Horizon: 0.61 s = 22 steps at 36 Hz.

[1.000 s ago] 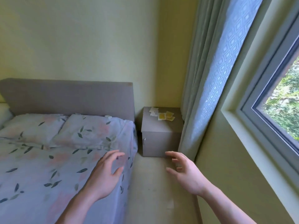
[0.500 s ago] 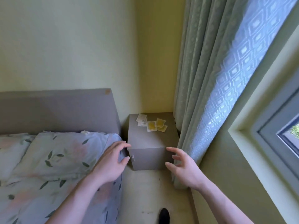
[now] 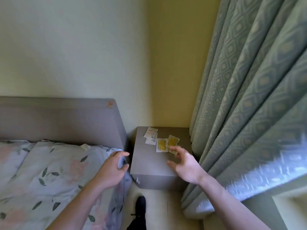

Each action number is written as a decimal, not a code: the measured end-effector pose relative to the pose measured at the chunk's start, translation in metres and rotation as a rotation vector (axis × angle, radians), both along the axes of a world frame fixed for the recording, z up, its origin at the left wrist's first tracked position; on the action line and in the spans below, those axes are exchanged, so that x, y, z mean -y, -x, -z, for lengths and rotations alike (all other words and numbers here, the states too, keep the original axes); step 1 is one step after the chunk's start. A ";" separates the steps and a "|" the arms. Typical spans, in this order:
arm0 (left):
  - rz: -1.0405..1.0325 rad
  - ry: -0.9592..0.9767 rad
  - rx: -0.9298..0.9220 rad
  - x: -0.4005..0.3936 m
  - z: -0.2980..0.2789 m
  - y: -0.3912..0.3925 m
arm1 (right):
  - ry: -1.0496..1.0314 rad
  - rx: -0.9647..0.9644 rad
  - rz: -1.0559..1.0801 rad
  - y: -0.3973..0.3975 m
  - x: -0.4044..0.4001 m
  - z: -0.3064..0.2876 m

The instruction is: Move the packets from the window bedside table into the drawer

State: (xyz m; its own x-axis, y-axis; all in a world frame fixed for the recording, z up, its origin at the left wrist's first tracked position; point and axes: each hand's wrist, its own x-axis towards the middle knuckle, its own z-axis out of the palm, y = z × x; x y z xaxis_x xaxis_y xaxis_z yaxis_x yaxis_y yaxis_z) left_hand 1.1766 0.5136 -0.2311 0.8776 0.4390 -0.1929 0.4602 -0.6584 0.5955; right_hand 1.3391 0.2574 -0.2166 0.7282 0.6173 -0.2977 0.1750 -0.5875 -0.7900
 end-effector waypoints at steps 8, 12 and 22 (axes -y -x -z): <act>0.000 0.113 -0.097 -0.056 0.038 -0.104 | 0.064 -0.117 0.049 -0.069 -0.052 0.036; -0.028 0.216 -0.178 -0.089 0.072 -0.167 | 0.111 -0.177 0.113 -0.107 -0.085 0.062; -0.058 0.244 -0.442 -0.164 0.199 -0.300 | 0.263 -0.347 0.305 -0.187 -0.149 0.201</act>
State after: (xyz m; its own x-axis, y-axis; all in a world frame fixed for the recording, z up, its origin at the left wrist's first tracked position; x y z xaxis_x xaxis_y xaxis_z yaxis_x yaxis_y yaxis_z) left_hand 1.4763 0.6780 -0.4302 0.6643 0.3802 -0.6435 0.7347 -0.4905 0.4686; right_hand 1.5265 0.4063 -0.4171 0.6943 0.2648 -0.6692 -0.2799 -0.7573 -0.5900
